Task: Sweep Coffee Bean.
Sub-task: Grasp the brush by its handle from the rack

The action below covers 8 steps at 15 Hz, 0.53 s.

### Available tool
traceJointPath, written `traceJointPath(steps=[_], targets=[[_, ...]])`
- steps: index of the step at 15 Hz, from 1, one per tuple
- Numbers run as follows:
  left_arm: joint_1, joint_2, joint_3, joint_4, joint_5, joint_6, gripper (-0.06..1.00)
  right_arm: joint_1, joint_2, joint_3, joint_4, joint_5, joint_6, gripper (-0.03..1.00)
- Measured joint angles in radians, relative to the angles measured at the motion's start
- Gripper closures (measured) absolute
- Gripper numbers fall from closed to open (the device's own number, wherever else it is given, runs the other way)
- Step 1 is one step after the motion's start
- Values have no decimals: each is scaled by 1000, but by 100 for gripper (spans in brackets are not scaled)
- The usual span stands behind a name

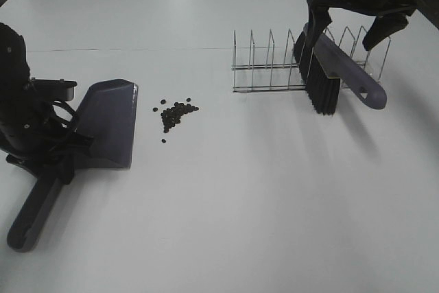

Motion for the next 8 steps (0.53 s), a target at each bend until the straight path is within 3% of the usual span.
traceJointPath(steps=[3, 8], targets=[[-1, 0, 0, 1, 1, 3, 61, 0, 157, -176, 0, 0, -1, 1], [-1, 0, 0, 14, 1, 3, 61, 0, 246, -210, -5, 2, -1, 4]])
